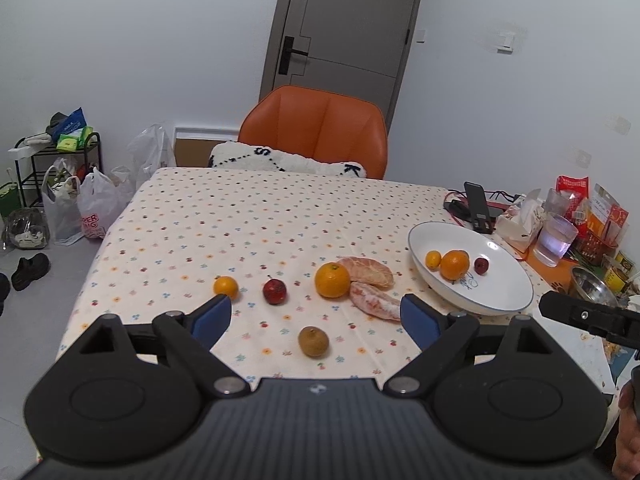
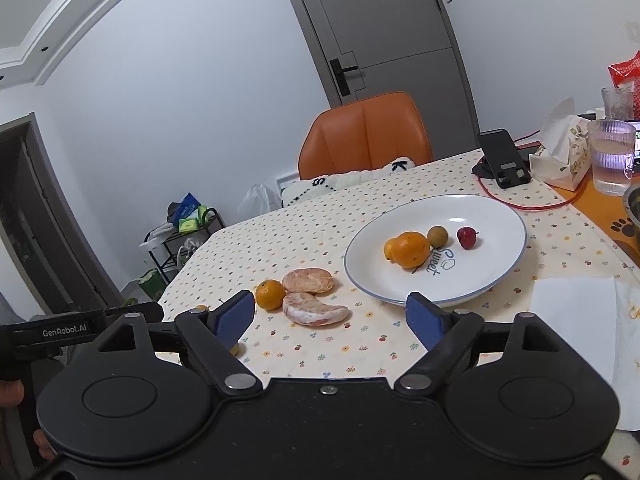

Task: Organize fruits
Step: 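Withdraw both open tools from the plate, then move both tools toward the remaining mandarins and apple on the tablecloth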

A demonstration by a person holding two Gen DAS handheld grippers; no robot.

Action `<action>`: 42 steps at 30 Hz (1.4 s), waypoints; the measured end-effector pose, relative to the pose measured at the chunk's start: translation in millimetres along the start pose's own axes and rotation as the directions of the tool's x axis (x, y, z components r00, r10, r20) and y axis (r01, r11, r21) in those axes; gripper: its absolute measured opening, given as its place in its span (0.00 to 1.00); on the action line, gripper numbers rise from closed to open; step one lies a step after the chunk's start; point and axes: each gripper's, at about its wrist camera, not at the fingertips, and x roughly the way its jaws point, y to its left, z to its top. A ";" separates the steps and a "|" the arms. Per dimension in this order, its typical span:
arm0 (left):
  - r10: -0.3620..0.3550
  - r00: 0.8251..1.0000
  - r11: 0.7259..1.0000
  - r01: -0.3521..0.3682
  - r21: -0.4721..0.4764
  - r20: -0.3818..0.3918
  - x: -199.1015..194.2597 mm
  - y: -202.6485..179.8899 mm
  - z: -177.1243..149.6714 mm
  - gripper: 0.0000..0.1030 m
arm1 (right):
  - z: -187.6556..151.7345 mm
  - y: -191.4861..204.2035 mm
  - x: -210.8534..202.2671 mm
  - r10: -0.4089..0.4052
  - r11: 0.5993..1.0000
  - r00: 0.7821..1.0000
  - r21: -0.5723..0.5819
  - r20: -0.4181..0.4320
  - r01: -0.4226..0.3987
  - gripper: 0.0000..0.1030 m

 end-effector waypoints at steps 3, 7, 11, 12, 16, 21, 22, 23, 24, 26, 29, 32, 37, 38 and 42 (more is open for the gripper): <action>0.007 1.000 1.000 -0.007 -0.005 0.002 -1.2 6.3 -1.8 0.88 | -1.3 1.4 2.7 0.000 1.000 1.000 -0.005 -0.005 0.000 0.80; 0.012 1.000 1.000 -0.012 -0.020 -0.002 0.2 14.9 -4.9 0.88 | -4.1 4.3 8.5 0.003 1.000 1.000 -0.012 -0.017 -0.003 0.80; 0.016 1.000 0.999 -0.016 -0.032 -0.010 4.7 22.8 -9.4 0.88 | -7.4 7.1 14.5 0.005 1.000 1.000 -0.023 -0.029 -0.005 0.80; 0.017 1.000 0.999 -0.017 -0.038 -0.014 6.5 25.0 -10.3 0.88 | -8.2 7.5 16.5 0.005 1.000 0.999 -0.025 -0.033 -0.006 0.80; 0.007 0.999 0.999 -0.009 -0.050 -0.032 13.6 30.1 -14.4 0.88 | -11.2 8.8 25.0 0.011 1.000 0.999 -0.026 -0.051 -0.012 0.80; 0.020 0.999 0.999 -0.022 -0.047 -0.046 22.2 34.2 -17.9 0.88 | -13.5 10.1 38.4 0.022 0.999 0.997 -0.024 -0.073 -0.024 0.80; 0.022 0.999 0.998 -0.024 -0.050 -0.049 24.0 35.3 -18.2 0.88 | -13.2 9.7 41.4 0.024 0.999 0.997 -0.024 -0.077 -0.026 0.80; 0.024 0.998 0.998 -0.027 -0.052 -0.050 26.0 36.6 -18.4 0.88 | -13.1 9.9 44.1 0.027 0.999 0.996 -0.024 -0.081 -0.029 0.80; 0.027 0.998 0.998 -0.030 -0.054 -0.051 27.8 37.6 -18.5 0.88 | -13.0 9.9 47.3 0.028 0.999 0.996 -0.024 -0.085 -0.031 0.80; 0.036 0.998 0.998 -0.039 -0.058 -0.052 31.3 39.7 -18.6 0.88 | -12.3 10.7 53.3 0.033 0.999 0.995 -0.025 -0.093 -0.035 0.80; 0.043 0.998 0.997 -0.046 -0.068 -0.054 36.7 43.5 -18.0 0.88 | -10.5 12.3 62.7 0.043 0.998 0.994 -0.031 -0.103 -0.046 0.80; 0.048 0.997 0.996 -0.053 -0.072 -0.056 42.5 46.1 -16.8 0.88 | -9.3 14.8 73.6 0.051 0.998 0.992 -0.042 -0.115 -0.056 0.80; 0.057 0.996 0.995 -0.062 -0.083 -0.063 53.3 50.8 -14.5 0.87 | -6.7 18.3 91.2 0.062 0.996 0.989 -0.052 -0.135 -0.070 0.80; 0.059 0.996 0.994 -0.064 -0.085 -0.065 55.4 51.9 -14.2 0.87 | -6.0 18.8 94.5 0.063 0.996 0.988 -0.055 -0.138 -0.072 0.80; 0.064 0.996 0.994 -0.070 -0.089 -0.069 63.3 55.0 -13.2 0.87 | -2.6 22.4 108.2 0.065 0.994 0.987 -0.074 -0.150 -0.077 0.80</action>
